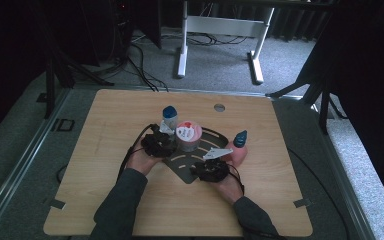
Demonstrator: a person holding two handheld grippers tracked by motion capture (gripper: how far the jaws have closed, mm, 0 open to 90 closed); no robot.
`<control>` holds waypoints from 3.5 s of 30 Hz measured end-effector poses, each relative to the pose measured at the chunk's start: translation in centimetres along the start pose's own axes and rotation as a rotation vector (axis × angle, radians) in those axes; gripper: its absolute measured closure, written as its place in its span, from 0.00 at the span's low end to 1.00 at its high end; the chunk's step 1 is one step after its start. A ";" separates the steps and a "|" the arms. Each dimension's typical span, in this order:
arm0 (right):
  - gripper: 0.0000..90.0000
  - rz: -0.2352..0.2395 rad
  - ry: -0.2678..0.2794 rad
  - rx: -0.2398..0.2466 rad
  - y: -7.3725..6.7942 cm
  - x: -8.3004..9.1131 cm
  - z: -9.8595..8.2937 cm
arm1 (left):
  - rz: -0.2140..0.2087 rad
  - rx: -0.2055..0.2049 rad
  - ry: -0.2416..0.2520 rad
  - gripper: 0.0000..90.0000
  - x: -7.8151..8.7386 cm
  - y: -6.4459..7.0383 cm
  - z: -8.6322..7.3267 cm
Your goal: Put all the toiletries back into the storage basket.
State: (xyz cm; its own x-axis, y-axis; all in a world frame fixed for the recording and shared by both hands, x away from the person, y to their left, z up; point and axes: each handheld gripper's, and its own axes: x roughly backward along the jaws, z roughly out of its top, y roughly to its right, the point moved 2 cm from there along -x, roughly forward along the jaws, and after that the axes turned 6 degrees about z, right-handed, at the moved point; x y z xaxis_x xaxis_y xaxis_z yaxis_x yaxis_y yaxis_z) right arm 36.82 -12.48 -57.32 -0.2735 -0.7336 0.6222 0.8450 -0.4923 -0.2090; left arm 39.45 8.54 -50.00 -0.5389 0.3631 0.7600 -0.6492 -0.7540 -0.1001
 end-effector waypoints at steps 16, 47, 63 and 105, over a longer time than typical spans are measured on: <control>0.64 -0.037 -0.046 0.001 -0.6 1.9 0.0 | -0.046 0.001 -0.007 0.69 -1.7 2.2 -0.9; 0.66 -0.171 -0.193 0.045 -0.2 8.5 -1.1 | -0.084 -0.029 -0.055 0.67 -4.2 4.7 -2.1; 0.64 -0.204 -0.171 0.022 0.5 11.9 -1.5 | -0.087 0.002 -0.037 0.66 -4.5 4.7 -2.8; 0.54 -0.268 -0.188 -0.038 3.4 16.8 0.5 | -0.077 0.002 -0.001 0.66 -4.4 4.9 -3.3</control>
State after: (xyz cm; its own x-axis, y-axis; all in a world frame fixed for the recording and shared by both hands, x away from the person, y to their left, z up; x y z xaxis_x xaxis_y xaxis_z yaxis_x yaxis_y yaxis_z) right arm 35.35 -26.28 -47.21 -0.3913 -0.4776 0.7866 0.7354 -0.6761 -0.0446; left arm 36.83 5.07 -55.97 -0.4870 0.4194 0.7662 -0.6875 -0.7250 -0.0402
